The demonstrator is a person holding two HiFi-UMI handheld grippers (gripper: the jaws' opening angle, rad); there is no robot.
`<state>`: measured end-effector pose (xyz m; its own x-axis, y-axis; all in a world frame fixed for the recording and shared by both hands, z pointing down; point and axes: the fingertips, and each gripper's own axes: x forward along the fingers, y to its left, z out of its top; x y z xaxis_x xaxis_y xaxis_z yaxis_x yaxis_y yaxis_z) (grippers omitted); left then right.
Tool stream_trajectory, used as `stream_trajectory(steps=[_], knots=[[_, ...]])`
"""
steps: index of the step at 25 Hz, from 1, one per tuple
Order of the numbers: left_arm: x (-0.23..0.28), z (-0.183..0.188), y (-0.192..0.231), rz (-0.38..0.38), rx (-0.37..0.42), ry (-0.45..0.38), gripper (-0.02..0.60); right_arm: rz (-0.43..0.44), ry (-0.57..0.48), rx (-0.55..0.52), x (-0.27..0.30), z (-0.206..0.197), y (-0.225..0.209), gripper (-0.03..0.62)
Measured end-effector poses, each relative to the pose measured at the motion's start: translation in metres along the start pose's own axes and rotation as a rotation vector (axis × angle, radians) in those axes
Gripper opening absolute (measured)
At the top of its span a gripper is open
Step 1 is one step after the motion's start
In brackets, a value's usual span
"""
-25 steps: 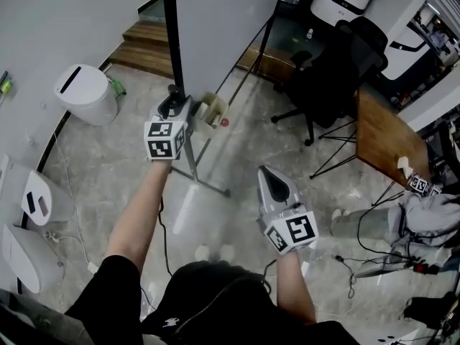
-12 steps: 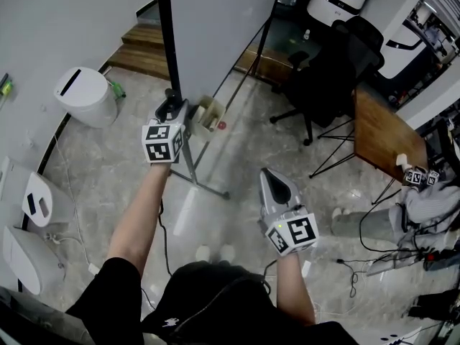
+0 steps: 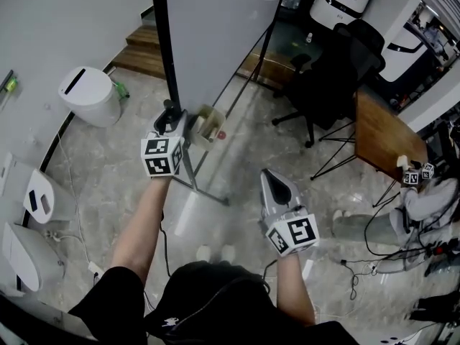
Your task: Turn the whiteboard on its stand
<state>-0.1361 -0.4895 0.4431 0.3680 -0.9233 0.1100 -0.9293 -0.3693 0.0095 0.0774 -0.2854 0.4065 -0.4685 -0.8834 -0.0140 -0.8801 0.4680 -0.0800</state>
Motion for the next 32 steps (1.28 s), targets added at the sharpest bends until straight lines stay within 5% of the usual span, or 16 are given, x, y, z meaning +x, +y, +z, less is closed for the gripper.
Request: stream_trajectory(steps=[17,32], knots=[[-0.095,-0.013,-0.006,0.001,0.016,0.009,0.193,0.047,-0.017,-0.003,-0.019,0.001,0.023,0.009],[-0.114,-0.016,-0.007,0.017,0.034,0.003,0.198,0.074,-0.036,-0.011,-0.038,0.005,0.031,0.009]])
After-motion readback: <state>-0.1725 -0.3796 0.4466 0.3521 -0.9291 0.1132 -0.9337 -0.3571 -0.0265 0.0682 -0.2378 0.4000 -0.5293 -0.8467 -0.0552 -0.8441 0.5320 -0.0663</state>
